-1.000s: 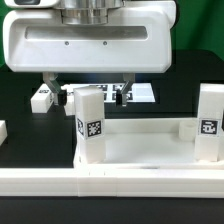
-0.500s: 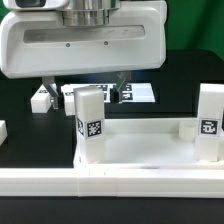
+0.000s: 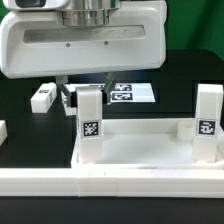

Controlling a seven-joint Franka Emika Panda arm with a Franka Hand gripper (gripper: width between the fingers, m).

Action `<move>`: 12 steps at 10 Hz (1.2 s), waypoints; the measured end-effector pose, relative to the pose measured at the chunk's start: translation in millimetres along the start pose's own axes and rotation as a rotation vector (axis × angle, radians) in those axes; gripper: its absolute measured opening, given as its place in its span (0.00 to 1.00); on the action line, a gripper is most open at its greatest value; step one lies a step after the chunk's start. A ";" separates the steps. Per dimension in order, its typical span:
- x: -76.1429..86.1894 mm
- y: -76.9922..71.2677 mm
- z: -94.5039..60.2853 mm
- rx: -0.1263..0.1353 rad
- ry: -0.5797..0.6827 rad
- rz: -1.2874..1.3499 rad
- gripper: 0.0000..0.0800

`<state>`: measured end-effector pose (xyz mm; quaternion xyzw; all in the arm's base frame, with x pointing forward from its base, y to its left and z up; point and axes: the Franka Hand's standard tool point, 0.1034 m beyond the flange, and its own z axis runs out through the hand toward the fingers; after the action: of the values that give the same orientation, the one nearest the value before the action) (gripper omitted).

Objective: Assemble desk

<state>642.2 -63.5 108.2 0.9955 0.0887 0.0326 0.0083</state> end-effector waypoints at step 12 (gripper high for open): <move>1.5 -3.7 0.5 0.039 0.035 1.192 0.36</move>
Offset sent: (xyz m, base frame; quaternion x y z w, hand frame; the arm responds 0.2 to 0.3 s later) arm -0.0134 0.0063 -0.0004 0.0045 0.0164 0.2817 0.9593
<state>643.1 -59.7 107.8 0.8730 -0.4846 0.0462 -0.0313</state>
